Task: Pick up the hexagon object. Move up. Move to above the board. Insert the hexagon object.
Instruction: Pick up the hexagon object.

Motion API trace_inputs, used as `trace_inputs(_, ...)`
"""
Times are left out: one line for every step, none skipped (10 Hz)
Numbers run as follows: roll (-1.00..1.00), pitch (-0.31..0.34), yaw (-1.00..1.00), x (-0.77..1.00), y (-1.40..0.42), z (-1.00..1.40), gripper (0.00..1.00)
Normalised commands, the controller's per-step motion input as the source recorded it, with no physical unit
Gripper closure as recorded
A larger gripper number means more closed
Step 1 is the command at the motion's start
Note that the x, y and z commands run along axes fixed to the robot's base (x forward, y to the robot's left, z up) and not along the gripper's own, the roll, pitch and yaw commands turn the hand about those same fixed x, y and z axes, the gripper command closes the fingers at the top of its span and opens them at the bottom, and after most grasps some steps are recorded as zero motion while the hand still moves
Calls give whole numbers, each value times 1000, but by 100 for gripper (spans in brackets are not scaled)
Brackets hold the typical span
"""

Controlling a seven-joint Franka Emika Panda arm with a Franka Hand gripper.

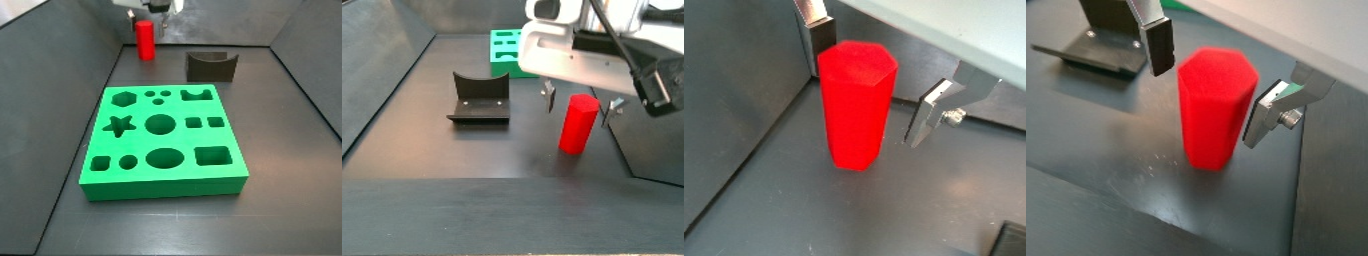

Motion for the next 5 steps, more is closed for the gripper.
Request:
trace_inputs(6,0,0,0,0,0,0)
trace_inputs(0,0,0,0,0,0,0)
trace_inputs(0,0,0,0,0,0,100)
trace_inputs(0,0,0,0,0,0,100)
trace_inputs(0,0,0,0,0,0,100)
